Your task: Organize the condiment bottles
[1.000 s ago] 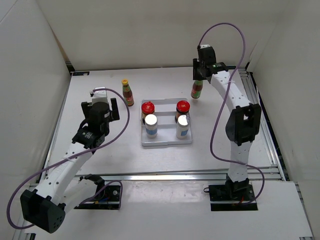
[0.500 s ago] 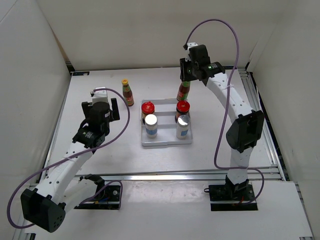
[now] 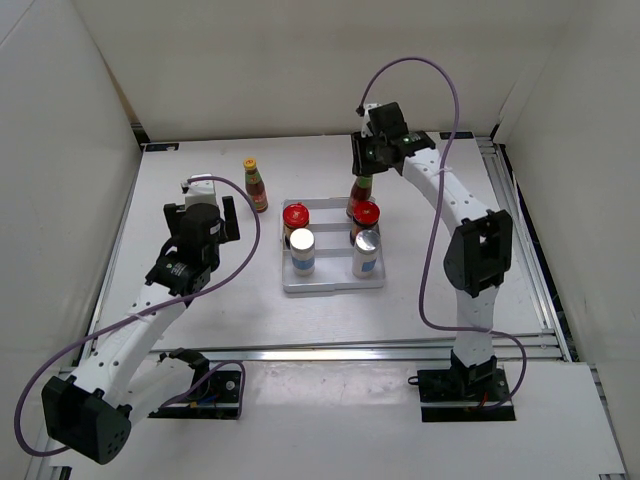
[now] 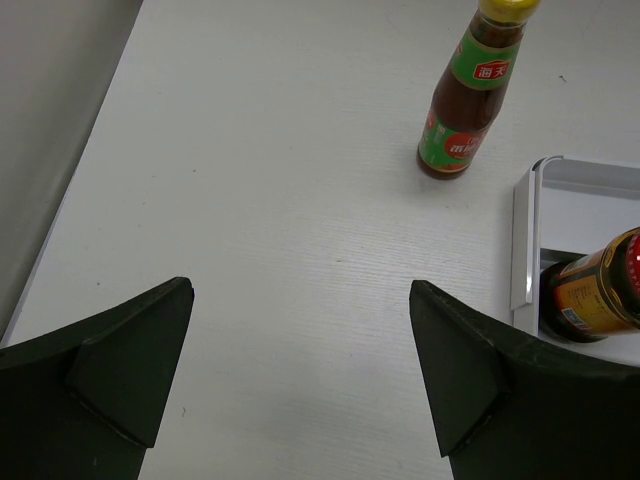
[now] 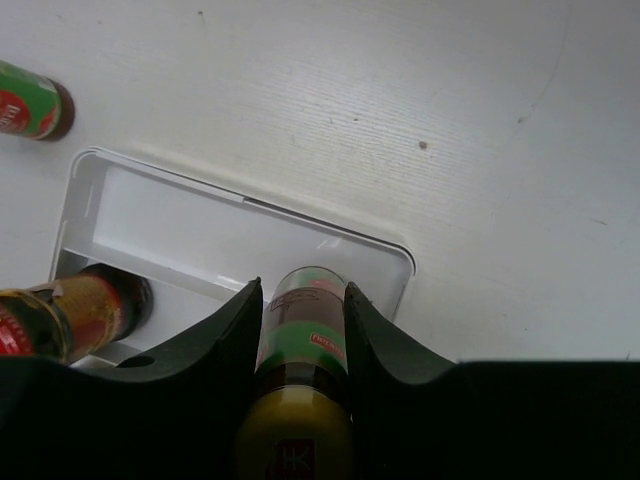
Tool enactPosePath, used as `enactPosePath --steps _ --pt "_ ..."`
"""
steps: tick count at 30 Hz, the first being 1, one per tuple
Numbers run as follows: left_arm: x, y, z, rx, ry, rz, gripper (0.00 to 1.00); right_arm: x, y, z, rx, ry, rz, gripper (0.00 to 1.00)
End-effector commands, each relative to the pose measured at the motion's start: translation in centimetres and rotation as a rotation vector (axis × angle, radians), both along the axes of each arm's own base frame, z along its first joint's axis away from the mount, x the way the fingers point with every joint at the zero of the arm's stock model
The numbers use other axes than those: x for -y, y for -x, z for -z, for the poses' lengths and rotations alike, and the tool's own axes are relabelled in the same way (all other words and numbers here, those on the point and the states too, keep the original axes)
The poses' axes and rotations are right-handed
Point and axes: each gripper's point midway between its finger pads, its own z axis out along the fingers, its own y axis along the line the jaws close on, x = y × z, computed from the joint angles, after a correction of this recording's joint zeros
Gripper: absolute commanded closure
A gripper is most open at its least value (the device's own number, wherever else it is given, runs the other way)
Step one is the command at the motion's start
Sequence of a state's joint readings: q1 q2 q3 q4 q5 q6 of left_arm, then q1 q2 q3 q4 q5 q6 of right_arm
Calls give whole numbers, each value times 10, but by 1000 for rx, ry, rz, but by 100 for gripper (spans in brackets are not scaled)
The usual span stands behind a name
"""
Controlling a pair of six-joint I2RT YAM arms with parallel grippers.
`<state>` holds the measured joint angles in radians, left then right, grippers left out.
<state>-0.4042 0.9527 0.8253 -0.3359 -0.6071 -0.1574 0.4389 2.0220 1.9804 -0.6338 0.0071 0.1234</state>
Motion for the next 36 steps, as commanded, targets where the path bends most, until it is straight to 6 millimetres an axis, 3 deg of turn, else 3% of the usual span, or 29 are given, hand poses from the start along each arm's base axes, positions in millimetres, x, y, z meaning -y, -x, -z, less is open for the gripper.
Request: enactPosePath --steps 1,11,13,16,18,19,21,22,25,31,34,36 --pt "2 0 -2 11 13 4 0 -12 -18 -9 68 -55 -12 100" --pt "2 0 -2 11 13 4 0 -5 -21 27 15 2 22 98" --pt "2 0 -2 11 13 4 0 -5 -16 36 -9 5 13 84" --pt "4 0 -2 10 16 12 0 -8 -10 41 -11 6 3 54" --pt "4 0 -2 10 16 12 0 -16 -9 38 -1 -6 -14 37" --pt "4 0 -2 10 16 12 0 -14 -8 37 2 0 -7 24" --pt "4 0 -2 10 16 12 0 -14 -7 32 19 10 3 13" --pt "4 0 -2 10 16 12 0 -17 -6 32 22 16 0 0" --pt "4 0 -2 10 16 12 0 -16 -7 14 56 5 8 0" --pt "4 -1 1 1 13 12 0 -11 -2 -46 161 -51 24 0" --pt "4 -2 4 -8 9 12 0 -5 10 -97 249 -96 26 0" --pt "4 -1 6 -15 13 9 0 5 18 -107 276 -99 59 0"
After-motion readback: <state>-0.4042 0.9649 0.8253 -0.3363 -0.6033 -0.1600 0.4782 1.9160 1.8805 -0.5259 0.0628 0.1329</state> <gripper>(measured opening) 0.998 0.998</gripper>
